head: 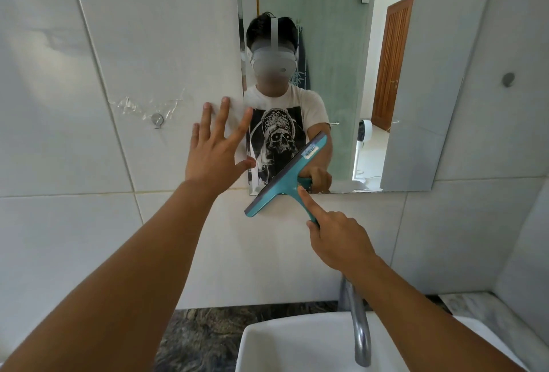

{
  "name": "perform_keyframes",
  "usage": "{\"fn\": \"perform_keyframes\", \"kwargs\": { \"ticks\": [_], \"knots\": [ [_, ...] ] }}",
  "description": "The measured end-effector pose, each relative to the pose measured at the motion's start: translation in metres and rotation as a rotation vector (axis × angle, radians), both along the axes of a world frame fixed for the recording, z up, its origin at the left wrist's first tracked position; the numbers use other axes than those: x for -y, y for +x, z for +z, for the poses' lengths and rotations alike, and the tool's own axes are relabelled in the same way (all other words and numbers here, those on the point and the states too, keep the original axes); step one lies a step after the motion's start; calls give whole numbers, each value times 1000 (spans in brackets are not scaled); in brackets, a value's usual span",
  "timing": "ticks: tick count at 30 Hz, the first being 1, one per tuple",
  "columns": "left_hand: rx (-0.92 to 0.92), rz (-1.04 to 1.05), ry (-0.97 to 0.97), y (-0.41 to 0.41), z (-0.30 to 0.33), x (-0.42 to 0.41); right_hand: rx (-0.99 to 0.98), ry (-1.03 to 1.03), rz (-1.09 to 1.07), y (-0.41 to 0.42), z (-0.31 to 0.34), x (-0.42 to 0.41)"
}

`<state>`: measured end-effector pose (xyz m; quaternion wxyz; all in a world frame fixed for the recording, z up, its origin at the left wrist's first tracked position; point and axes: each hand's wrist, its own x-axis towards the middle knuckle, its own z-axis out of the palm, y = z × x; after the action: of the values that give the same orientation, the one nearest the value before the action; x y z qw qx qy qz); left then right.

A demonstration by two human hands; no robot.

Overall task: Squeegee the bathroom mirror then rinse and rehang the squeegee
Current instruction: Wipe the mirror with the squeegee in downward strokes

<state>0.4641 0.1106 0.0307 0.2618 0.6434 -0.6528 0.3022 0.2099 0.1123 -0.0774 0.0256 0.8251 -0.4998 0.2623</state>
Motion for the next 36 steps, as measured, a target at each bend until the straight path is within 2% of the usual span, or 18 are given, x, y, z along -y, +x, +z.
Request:
{"fn": "perform_keyframes", "kwargs": {
  "ticks": [8,18,31,36],
  "knots": [
    [-33,-20,4,-1,-1,-1,-150,-86,-31,-41,13,13],
    [-80,-25,1,-5,-4,0,-126,-49,-133,-134,-5,30],
    [-98,-29,12,-9,-3,0,-166,-144,-57,-158,-9,50],
    [-85,-30,11,-8,-3,2,-56,-80,-107,-195,-29,50]
  ]
}}
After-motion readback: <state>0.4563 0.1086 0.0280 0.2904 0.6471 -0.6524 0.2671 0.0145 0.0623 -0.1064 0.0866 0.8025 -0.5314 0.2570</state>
